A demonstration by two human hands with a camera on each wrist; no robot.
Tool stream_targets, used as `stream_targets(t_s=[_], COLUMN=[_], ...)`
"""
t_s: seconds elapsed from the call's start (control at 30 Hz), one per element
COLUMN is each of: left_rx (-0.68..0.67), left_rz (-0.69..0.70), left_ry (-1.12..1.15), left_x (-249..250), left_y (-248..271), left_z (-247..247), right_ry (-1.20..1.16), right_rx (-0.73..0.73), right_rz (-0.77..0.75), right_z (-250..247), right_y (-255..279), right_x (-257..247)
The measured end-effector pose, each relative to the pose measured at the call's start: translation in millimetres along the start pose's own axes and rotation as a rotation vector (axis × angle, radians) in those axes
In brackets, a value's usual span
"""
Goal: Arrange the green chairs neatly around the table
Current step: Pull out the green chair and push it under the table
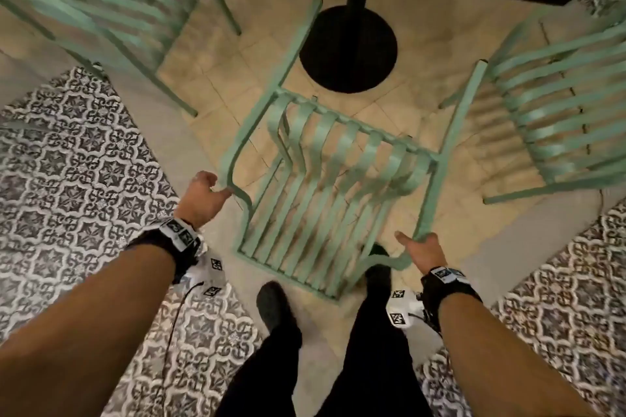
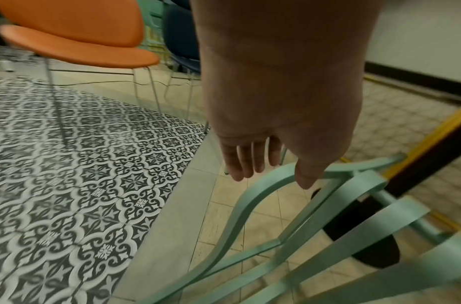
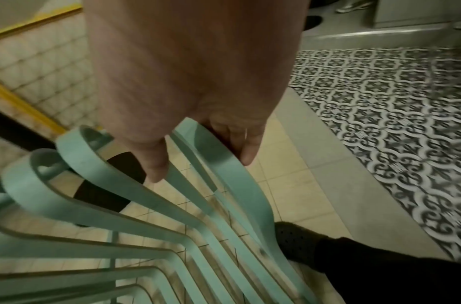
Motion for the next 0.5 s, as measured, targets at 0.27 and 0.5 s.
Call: stream_targets(t_s=[0.27, 0.5], left_rx=[-0.116, 0.107], left_rz=[0.004, -0.052], left_ry=[0.109, 0.449], left_x=[-38, -47], left_y=[-82, -106], left_z=[43, 74], right_ry=[-0.381, -0.596], right_rx=[0.169, 0.233], right_rz=[0.038, 0.024], right_z=[53, 74], right_y=[-36, -60], right_x=[68, 85])
Point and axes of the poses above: each hand's wrist, its own y-axis away from the middle knuckle, its own z-axis out of the palm, x = y × z, the point moved 6 cm from there along -y, towards the middle knuckle, and after that the axes turned 1 degree about y, right-handed, at the moved point
